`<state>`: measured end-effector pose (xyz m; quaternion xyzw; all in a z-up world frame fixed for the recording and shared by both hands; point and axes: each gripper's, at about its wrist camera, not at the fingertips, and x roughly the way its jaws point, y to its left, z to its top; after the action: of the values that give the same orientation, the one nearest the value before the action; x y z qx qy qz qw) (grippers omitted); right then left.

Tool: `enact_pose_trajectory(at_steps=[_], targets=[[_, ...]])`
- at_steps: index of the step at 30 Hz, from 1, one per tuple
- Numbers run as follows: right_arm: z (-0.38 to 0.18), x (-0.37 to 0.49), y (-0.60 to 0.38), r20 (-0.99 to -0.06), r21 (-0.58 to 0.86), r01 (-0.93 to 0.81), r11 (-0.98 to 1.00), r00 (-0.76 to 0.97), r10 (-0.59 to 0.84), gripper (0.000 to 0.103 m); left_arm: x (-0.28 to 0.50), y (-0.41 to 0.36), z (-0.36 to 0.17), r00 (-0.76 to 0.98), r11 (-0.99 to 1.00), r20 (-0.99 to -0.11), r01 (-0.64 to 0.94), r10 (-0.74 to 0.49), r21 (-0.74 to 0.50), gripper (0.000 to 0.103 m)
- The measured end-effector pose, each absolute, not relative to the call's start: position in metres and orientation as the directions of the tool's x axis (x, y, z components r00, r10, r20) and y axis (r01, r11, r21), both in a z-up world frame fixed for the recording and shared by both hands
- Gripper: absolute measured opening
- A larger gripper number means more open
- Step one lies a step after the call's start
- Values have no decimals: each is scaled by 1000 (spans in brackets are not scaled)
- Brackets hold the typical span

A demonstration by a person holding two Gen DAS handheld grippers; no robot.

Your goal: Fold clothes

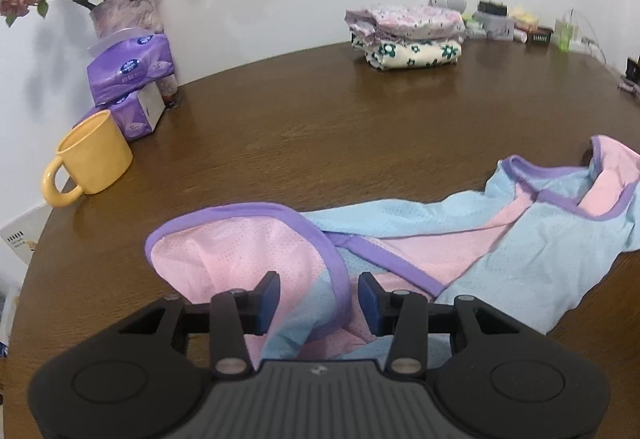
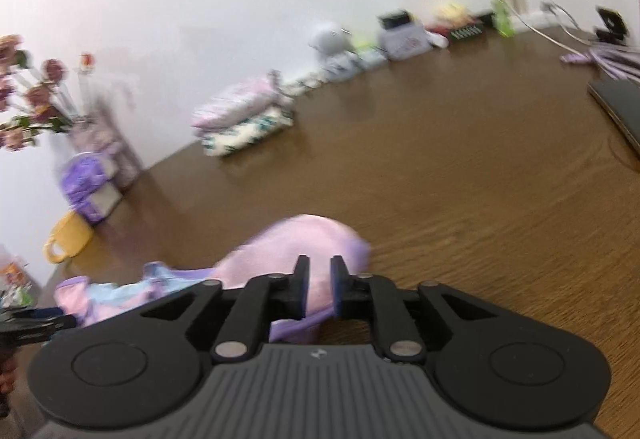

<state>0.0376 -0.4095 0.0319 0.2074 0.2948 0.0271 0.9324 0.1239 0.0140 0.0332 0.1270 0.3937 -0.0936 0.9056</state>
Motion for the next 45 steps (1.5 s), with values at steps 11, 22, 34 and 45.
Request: enact_pose_trajectory(at_steps=[11,22,34,45], targets=[[33,39,-332,-539,314,-129,941,791,288,62,123,12,27,662,948,-747,272,-59,166,29],[25,44,-255,-550,164,-255,953,778,303,98,116,39,36,695,975,-709,215,-115,52,2],[12,56,-240,-624,160,-193,968,741,251,100,68,132,46,777,977,-622,-46,-94,-206,2],[7,58,-236,-671,156,-132,979,713,203,101,42,173,27,756,936,-651,-180,-65,-303,5]])
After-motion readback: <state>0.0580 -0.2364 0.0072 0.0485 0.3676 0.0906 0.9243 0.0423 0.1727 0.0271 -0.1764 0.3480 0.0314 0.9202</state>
